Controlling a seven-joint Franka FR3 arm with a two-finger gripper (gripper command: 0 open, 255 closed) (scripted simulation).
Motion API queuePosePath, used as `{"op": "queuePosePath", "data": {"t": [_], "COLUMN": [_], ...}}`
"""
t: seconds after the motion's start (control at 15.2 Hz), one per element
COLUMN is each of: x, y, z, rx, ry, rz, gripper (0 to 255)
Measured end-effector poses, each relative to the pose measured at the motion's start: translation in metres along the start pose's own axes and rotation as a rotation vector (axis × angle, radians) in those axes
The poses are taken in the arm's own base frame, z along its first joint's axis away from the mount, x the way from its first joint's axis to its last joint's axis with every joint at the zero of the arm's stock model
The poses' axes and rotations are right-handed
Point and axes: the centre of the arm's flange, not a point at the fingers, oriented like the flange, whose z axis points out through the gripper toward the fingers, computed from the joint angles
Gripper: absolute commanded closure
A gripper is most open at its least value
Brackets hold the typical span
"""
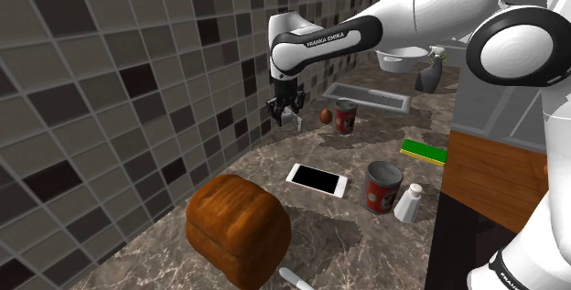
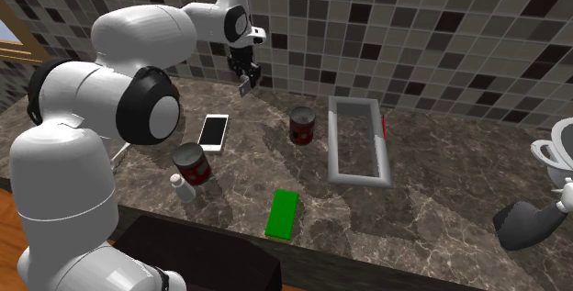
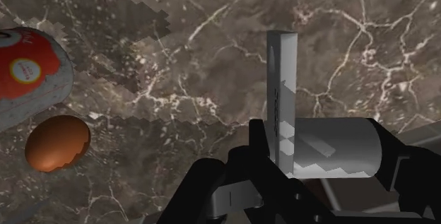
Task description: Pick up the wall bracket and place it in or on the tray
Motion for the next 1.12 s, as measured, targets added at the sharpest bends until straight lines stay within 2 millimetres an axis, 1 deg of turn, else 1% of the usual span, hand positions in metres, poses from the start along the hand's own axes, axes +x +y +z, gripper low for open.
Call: {"op": "queuePosePath", "data": {"t": [0.86,0.92,0.99,1.12], "x": [0.000,0.000,0.000,0.001], "y": [0.002,0.002,0.008,0.029], "z": [-0.070,-0.073,-0.074,-0.074], "rx": [0.000,0.000,0.000,0.000], "ry": [0.000,0.000,0.000,0.000], "rz": [0.000,0.000,0.000,0.000], "gripper": [255,255,255,255]}}
